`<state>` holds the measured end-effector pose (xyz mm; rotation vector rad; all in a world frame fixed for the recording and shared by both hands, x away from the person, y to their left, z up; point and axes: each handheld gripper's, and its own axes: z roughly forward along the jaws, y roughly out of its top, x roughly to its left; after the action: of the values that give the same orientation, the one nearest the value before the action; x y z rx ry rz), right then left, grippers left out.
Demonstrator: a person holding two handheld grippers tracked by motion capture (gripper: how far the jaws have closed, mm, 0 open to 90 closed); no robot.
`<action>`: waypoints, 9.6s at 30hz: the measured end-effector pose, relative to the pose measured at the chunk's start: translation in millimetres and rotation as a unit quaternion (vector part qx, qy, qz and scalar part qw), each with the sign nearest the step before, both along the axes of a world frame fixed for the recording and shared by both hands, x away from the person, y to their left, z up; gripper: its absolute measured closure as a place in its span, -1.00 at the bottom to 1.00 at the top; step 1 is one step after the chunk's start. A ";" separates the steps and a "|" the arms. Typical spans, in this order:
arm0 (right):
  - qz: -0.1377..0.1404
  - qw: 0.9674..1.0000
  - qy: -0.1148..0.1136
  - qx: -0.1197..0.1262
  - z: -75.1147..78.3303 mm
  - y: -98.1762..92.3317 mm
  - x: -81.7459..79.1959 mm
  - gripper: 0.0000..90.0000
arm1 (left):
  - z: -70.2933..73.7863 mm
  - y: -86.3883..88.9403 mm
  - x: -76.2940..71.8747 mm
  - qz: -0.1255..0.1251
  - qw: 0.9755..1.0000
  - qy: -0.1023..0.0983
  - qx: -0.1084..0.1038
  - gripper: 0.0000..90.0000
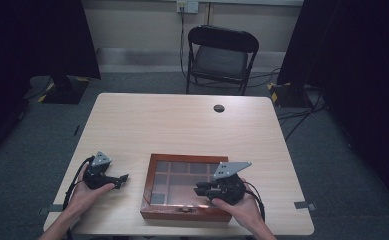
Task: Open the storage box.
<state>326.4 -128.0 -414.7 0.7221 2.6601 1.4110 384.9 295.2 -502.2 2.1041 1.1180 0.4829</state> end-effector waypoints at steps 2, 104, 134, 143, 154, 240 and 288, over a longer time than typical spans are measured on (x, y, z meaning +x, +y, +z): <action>0.018 1.000 0.003 -0.006 -4.6 5.6 -3.8 0.75 | 0.0 -0.1 -0.2 0.001 1.000 0.000 0.000 -0.85; 0.062 0.998 -0.001 0.005 35.6 4.2 -2.8 0.10 | 51.4 -75.5 -32.8 -0.166 0.982 -0.042 -0.085 -0.57; -0.058 0.997 -0.039 0.028 38.5 -60.3 6.7 -0.55 | 80.9 -86.5 -21.1 -0.172 0.975 -0.075 -0.123 -0.35; -0.094 0.995 -0.032 0.031 35.5 -76.4 21.9 -0.60 | 85.5 -86.3 -15.5 -0.173 0.972 -0.075 -0.138 -0.30; -0.116 0.991 -0.027 0.062 32.2 -80.9 38.8 -0.32 | 95.5 -97.6 -1.0 -0.185 0.971 -0.076 -0.132 -0.25; -0.162 0.982 -0.027 0.088 8.7 -67.1 117.0 0.06 | 89.2 -97.6 55.9 -0.138 0.970 -0.076 -0.182 0.13; -0.188 0.979 -0.016 0.078 -19.0 -71.2 138.0 0.25 | 65.6 -90.1 77.8 -0.108 0.977 -0.044 -0.181 0.34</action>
<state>464.4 -199.2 -433.7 1.1328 2.2467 1.5118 462.7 205.1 -436.6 1.8369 0.8408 0.2445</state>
